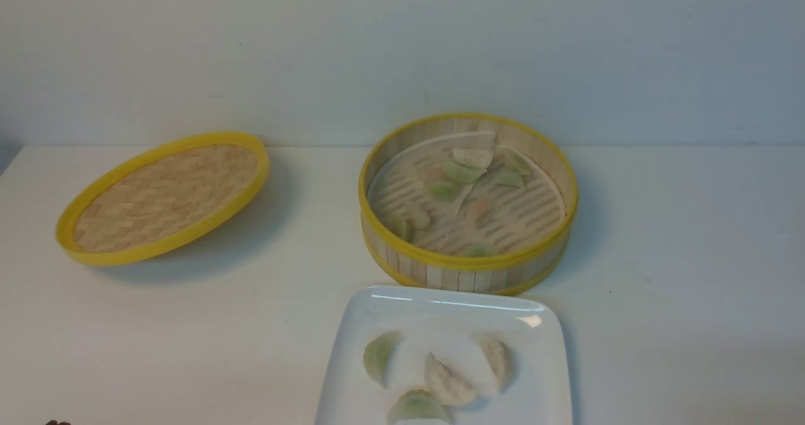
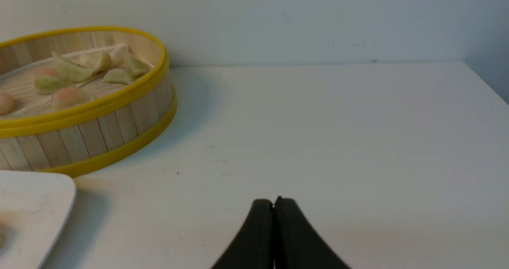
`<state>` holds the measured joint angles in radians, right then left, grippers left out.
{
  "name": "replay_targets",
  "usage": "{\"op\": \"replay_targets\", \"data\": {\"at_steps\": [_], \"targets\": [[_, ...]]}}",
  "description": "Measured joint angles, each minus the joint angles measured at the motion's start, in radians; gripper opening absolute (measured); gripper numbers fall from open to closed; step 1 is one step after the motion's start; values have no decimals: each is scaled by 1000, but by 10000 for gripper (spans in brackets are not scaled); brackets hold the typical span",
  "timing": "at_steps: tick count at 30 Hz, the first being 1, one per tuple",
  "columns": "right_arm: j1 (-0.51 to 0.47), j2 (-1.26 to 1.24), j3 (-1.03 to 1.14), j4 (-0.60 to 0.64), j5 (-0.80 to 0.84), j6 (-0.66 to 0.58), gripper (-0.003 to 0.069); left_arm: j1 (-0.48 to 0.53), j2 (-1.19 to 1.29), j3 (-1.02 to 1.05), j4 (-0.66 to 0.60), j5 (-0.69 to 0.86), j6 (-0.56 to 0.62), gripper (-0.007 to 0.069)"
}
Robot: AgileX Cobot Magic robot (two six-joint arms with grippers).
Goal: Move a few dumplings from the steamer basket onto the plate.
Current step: Use the left arm to grab a dumpling from the steamer
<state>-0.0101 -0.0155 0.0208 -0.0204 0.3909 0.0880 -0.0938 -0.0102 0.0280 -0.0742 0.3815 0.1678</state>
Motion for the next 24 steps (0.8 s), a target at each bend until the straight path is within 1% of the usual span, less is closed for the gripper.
{"op": "replay_targets", "data": {"at_steps": [3,7,9,14,15,20,22,24], "targets": [[0,0,0,-1,0,0,-14,0,0,0,18,-5,12,-6],[0,0,0,-1,0,0,-14,0,0,1,-8,-88,0,-6],[0,0,0,-1,0,0,-14,0,0,1,-62,-136,-33,-6],[0,0,0,-1,-1,0,-14,0,0,1,-275,-263,-168,-6],[0,0,0,-1,-1,0,-14,0,0,1,-289,-265,-168,-6],[0,0,0,6,-7,1,-14,0,0,1,-450,-290,-190,-6],[0,0,6,47,-43,20,-14,0,0,2,-531,-323,-191,-6],[0,0,8,125,-102,51,-14,0,0,2,-619,-374,-192,-6]]}}
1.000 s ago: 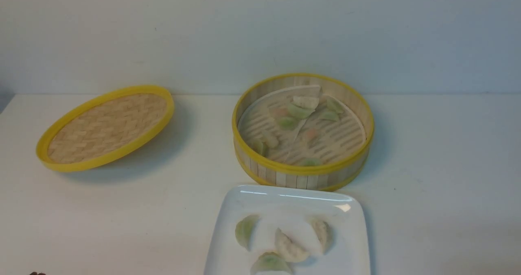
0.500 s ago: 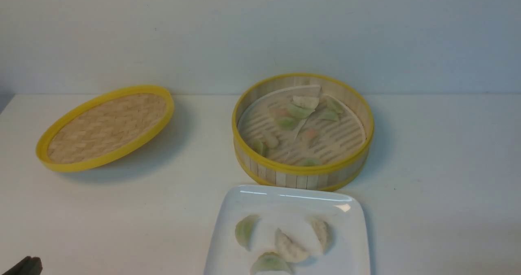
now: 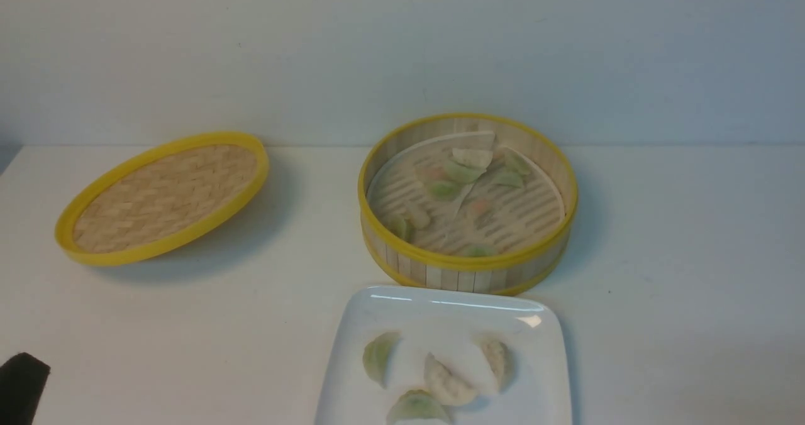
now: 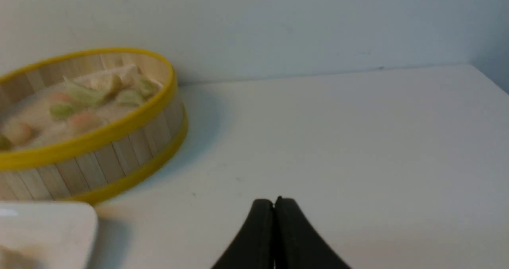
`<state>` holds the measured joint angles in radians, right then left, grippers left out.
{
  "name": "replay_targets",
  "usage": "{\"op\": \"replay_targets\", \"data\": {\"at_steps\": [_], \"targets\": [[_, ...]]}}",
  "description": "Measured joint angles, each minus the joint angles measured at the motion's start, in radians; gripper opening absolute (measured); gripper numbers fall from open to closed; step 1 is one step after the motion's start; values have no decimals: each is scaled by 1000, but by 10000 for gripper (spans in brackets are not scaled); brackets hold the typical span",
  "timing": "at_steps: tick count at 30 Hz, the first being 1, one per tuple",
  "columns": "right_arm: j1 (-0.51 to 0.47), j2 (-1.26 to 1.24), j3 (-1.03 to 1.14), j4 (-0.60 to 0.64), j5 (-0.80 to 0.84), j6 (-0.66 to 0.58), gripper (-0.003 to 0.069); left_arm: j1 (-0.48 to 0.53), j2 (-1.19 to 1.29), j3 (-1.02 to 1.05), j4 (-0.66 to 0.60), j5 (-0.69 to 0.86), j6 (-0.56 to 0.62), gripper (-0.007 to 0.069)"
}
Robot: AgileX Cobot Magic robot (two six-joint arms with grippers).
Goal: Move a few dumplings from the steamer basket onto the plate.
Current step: Use the left arm to grab a dumpling from the steamer
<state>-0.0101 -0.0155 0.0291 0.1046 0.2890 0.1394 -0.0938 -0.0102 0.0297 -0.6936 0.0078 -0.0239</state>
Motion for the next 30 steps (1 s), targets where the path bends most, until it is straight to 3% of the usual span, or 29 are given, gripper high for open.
{"op": "replay_targets", "data": {"at_steps": [3,4,8,17,21,25,30], "targets": [[0,0,0,192,-147,97,-14,0,0,-6,-103,-58,0,-6],[0,0,0,192,-147,102,-14,0,0,-8,-107,-58,0,-6],[0,0,0,393,-289,166,-14,0,3,-124,-127,-2,34,-6],[0,0,-2,448,-369,175,-14,0,342,-526,-110,319,243,-6],[0,2,-128,425,-156,143,-14,0,628,-744,-90,564,351,-6],[0,73,-321,365,85,64,-14,0,868,-889,-67,710,442,-6],[0,360,-651,289,546,-132,-14,-27,1330,-1169,-13,901,488,-6]]}}
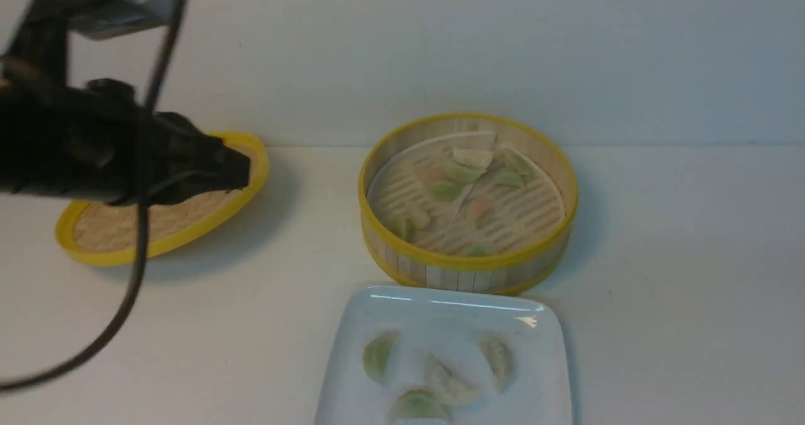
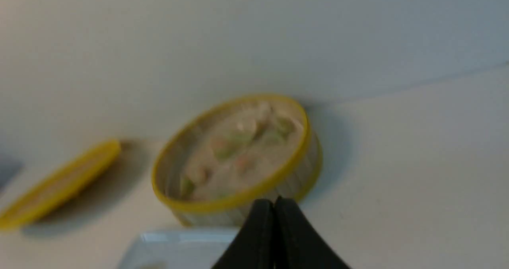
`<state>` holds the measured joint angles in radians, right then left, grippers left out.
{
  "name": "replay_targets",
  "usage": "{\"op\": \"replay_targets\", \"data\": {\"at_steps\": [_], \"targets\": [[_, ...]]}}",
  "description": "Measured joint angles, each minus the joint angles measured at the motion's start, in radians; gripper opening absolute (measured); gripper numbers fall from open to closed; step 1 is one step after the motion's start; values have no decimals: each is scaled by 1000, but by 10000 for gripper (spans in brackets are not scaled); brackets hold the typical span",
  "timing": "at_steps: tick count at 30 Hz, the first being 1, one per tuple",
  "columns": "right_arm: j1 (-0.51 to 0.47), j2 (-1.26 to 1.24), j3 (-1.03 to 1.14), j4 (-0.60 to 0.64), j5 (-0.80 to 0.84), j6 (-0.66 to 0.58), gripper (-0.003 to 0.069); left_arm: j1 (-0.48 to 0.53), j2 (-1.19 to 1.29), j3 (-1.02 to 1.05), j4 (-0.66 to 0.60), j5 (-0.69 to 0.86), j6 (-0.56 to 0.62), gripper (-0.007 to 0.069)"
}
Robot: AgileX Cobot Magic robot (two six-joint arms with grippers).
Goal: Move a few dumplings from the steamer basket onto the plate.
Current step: Use the left arm to grab a dumpling from the steamer
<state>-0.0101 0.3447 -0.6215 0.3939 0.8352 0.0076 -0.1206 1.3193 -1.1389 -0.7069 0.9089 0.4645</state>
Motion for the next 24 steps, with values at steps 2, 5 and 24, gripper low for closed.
{"op": "replay_targets", "data": {"at_steps": [2,5,24], "targets": [[0,72,-66,-13,102,-54,-14,-38,122,-93,53,41,-6,-6],[0,157,-139,-34,204,-120,-14,-123,268,-224,165,81,-57,-6],[0,194,-158,-26,237,-146,-14,-335,848,-795,518,92,-201,33]]}}
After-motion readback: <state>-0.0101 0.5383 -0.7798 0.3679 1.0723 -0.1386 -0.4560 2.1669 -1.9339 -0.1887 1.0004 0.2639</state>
